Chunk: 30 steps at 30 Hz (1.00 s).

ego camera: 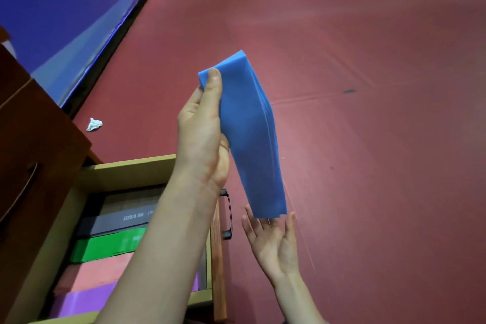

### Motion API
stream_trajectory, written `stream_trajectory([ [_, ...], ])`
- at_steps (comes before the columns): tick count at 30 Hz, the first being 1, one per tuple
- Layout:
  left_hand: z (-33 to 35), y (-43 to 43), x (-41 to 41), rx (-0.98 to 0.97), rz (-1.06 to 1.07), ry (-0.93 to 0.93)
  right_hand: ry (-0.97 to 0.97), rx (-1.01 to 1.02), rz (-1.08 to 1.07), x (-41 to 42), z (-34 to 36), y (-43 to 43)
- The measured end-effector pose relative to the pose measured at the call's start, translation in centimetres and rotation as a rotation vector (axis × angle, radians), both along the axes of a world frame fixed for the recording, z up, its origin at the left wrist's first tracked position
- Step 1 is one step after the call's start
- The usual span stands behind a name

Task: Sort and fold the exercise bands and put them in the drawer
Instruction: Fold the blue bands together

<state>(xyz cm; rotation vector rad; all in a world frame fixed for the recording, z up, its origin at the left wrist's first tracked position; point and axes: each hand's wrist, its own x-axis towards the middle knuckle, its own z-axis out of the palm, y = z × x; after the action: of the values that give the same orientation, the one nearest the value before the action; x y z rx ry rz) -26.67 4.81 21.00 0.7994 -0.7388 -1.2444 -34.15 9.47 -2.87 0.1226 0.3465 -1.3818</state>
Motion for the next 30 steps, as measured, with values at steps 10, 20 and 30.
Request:
stream_trajectory([
  [10,-0.9,-0.8,0.7,0.027,0.089,0.024,0.252,0.001,-0.044,-1.6,0.4,0.5],
  [20,-7.3,-0.8,8.1,0.114,0.408,0.114,0.872,0.056,0.083,-5.6,1.7,-0.2],
  [30,-16.9,0.2,21.3,0.391,0.669,0.314,1.263,-0.137,0.376,0.5,6.5,-6.6],
])
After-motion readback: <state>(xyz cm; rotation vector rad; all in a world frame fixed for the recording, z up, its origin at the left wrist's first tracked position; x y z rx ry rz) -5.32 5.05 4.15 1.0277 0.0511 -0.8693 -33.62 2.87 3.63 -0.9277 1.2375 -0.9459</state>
